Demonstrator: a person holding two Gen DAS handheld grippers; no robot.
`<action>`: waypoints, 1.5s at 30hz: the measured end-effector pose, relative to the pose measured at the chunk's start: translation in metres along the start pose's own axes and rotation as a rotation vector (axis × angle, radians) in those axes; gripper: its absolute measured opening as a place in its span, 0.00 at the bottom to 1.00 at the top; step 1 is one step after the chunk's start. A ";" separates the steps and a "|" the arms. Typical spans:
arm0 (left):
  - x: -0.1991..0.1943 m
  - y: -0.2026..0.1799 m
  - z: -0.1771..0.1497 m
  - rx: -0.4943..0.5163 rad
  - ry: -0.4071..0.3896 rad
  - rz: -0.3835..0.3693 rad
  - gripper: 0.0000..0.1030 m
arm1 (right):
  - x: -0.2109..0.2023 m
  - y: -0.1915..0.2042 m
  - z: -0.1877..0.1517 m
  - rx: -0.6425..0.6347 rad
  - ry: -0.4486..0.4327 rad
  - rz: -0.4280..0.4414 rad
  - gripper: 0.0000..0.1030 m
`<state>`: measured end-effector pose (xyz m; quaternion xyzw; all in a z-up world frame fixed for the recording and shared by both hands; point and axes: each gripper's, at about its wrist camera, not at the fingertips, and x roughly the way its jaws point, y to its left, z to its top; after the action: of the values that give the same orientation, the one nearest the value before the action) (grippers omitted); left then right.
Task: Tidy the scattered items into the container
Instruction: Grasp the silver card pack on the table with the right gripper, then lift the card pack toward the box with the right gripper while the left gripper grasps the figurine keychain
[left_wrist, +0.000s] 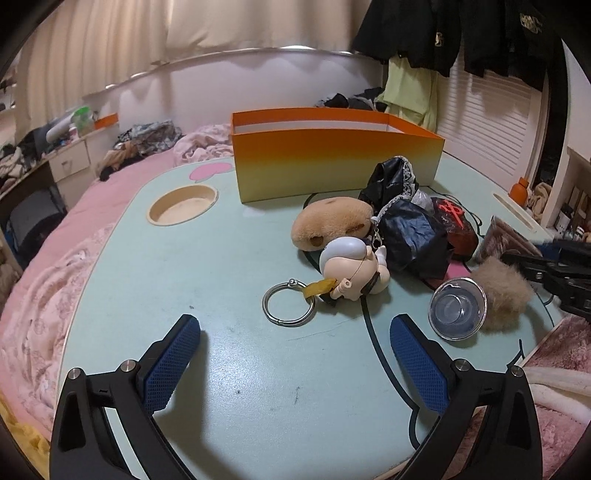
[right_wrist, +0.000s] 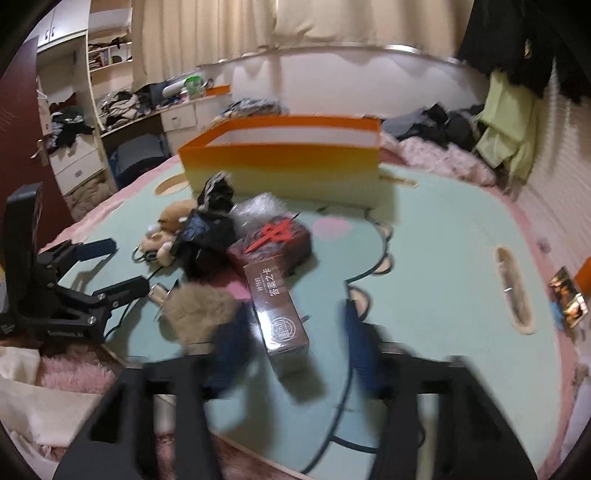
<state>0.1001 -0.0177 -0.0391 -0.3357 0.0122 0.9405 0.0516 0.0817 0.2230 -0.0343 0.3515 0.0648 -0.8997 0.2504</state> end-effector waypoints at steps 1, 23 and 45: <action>-0.001 0.000 0.000 -0.004 -0.003 -0.007 0.99 | 0.001 -0.001 -0.002 0.011 0.006 0.011 0.20; 0.021 -0.021 0.035 0.054 0.067 -0.179 0.39 | -0.018 -0.023 -0.008 0.132 -0.089 0.021 0.20; -0.021 0.000 0.123 -0.010 -0.122 -0.236 0.38 | -0.012 -0.035 0.059 0.122 -0.110 0.038 0.20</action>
<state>0.0389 -0.0123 0.0690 -0.2773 -0.0349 0.9466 0.1608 0.0366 0.2406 0.0155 0.3172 -0.0106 -0.9151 0.2486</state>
